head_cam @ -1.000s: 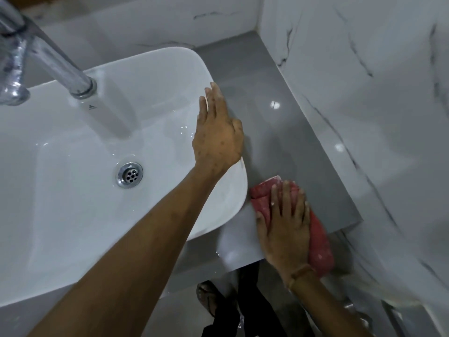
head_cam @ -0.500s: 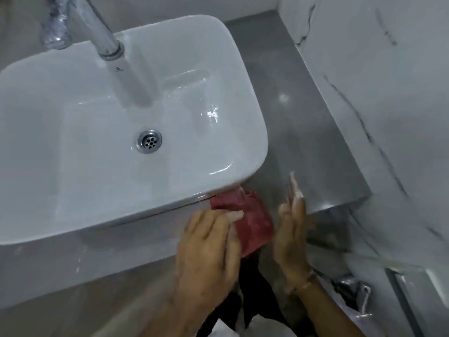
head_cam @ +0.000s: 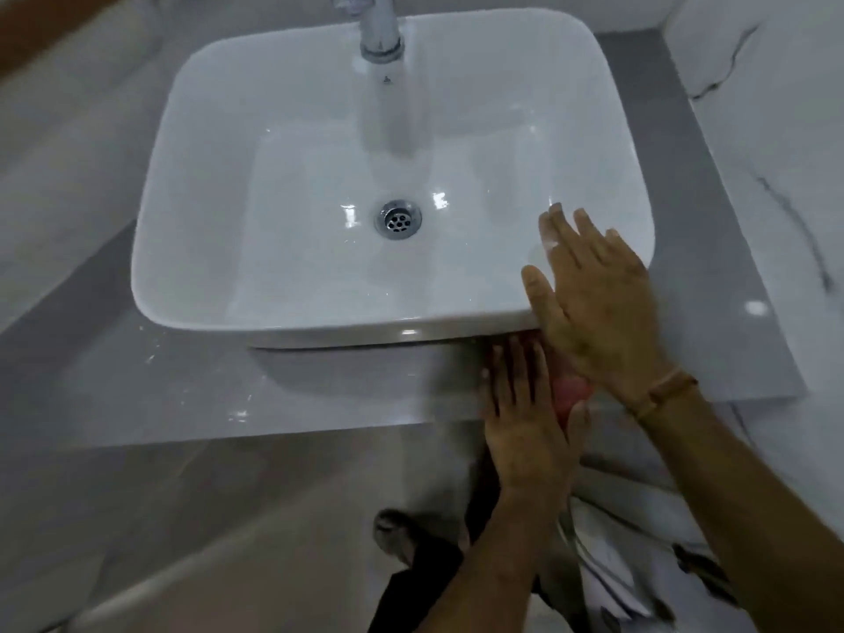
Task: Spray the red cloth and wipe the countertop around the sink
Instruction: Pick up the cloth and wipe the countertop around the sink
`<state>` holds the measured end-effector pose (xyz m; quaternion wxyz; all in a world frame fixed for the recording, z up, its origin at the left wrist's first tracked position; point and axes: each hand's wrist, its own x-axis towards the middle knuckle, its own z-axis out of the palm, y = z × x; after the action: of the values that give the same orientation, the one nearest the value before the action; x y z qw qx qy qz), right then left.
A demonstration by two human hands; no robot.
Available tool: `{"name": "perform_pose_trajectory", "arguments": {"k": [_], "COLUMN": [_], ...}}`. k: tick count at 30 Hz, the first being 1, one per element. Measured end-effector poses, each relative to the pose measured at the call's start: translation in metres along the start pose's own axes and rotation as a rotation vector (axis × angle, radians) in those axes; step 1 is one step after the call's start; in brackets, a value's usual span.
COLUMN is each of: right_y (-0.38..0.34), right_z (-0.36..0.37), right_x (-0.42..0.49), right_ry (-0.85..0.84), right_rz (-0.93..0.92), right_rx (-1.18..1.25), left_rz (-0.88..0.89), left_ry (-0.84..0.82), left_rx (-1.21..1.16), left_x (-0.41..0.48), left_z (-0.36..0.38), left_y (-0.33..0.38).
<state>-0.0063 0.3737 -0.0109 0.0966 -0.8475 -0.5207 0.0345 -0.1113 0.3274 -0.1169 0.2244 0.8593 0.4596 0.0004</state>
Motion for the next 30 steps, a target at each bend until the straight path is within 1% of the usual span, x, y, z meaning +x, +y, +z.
{"name": "perform_pose_trajectory", "arguments": {"k": [2, 4, 9, 13, 15, 17, 20, 22, 24, 25, 27, 30], "right_y": [-0.002, -0.005, -0.018, -0.05, -0.079, -0.116, -0.179, -0.22, -0.251, -0.257, -0.268, -0.269], "right_z": [-0.002, -0.003, -0.009, -0.008, -0.003, 0.005, 0.023, 0.034, 0.043, 0.044, 0.049, 0.05], "right_x": [-0.001, -0.003, -0.007, -0.005, 0.001, 0.012, 0.037, 0.055, 0.067, 0.07, 0.075, 0.077], "right_ry": [-0.011, -0.002, -0.036, -0.145, -0.205, -0.241, -0.295, -0.285, -0.249, -0.246, -0.296, -0.344], "right_rz": [0.01, 0.022, 0.039, -0.008, -0.111, -0.27, -0.515, -0.669, -0.783, -0.815, -0.844, -0.829], "right_rx": [0.009, -0.008, -0.042, 0.016, 0.057, 0.087, 0.122, 0.101, 0.045, 0.037, 0.079, 0.13], "left_rz": [0.006, -0.027, -0.176, -0.342, -0.389, -0.433, -0.406, -0.384, -0.368, -0.351, -0.375, -0.471], "left_ry": [0.079, 0.108, 0.132, 0.124, 0.127, 0.148, 0.162, 0.163, 0.164, 0.166, 0.182, 0.153], "left_rx": [-0.024, -0.018, 0.101, 0.134, 0.103, 0.046, 0.02, 0.053, 0.076, 0.075, 0.056, 0.083], "left_x": [-0.002, -0.005, -0.017, -0.021, -0.02, -0.018, -0.018, -0.018, -0.018, -0.018, -0.019, -0.021], "left_z": [-0.01, -0.022, -0.06, -0.095, -0.1, -0.098, -0.086, -0.082, -0.084, -0.087, -0.098, -0.123], "left_y": [-0.021, -0.058, -0.171, -0.24, -0.247, -0.233, -0.209, -0.21, -0.221, -0.226, -0.249, -0.303]}}
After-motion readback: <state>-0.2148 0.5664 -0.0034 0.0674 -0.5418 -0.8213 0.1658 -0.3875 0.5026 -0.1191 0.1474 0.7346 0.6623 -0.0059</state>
